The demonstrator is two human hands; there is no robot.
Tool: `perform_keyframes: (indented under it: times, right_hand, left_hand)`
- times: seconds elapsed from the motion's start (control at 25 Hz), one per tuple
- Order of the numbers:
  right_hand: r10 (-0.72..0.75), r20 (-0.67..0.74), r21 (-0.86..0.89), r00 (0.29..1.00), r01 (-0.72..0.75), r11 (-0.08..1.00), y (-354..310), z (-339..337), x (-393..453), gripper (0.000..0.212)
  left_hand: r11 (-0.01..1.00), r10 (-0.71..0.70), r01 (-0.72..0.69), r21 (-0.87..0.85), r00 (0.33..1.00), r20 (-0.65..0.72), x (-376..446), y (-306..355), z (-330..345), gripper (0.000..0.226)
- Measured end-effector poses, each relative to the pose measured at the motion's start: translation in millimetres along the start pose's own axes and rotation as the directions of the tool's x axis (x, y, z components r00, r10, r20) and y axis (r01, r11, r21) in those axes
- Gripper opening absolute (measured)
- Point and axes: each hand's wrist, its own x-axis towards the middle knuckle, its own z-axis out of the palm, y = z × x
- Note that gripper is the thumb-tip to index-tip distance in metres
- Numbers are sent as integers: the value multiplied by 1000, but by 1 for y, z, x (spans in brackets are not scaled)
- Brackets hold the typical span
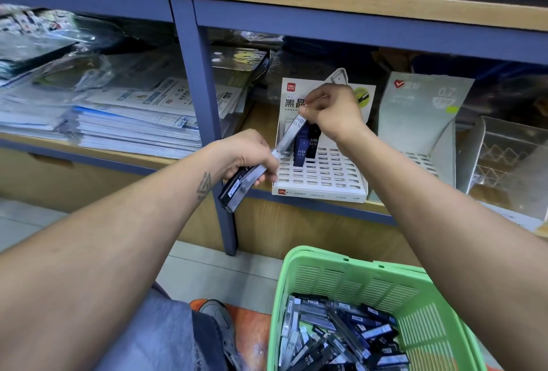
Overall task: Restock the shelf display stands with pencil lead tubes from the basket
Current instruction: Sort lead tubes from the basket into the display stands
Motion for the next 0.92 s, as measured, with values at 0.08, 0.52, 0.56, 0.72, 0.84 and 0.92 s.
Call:
perform_keyframes:
  times: [0.08, 0.52, 0.56, 0.72, 0.84, 0.92]
  right_hand:
    - [-58, 45, -66, 997, 60, 996, 4, -1, 0, 17]
    - [-281, 115, -390, 953, 303, 869, 13, 25, 3, 16]
    - [-273, 118, -389, 955, 297, 872, 13, 26, 3, 16]
    - [-244, 127, -399, 961, 275, 875, 10, 26, 6, 12]
    - [-223, 160, -388, 962, 269, 881, 4, 25, 7, 12]
    - [-212, 208, -409, 955, 282, 868, 2, 24, 6, 13]
  left_hand:
    - [1000, -11, 8, -25, 994, -109, 3, 1, -4, 25]
    - [998, 17, -37, -59, 948, -316, 19, 6, 10, 21]
    - [998, 18, -36, -49, 948, -318, 21, 5, 10, 21]
    - [999, 27, -37, -26, 947, -320, 26, 4, 10, 21]
    - [999, 32, -40, -20, 946, -322, 28, 5, 11, 21]
    - [999, 33, -41, -18, 944, -328, 29, 5, 10, 20]
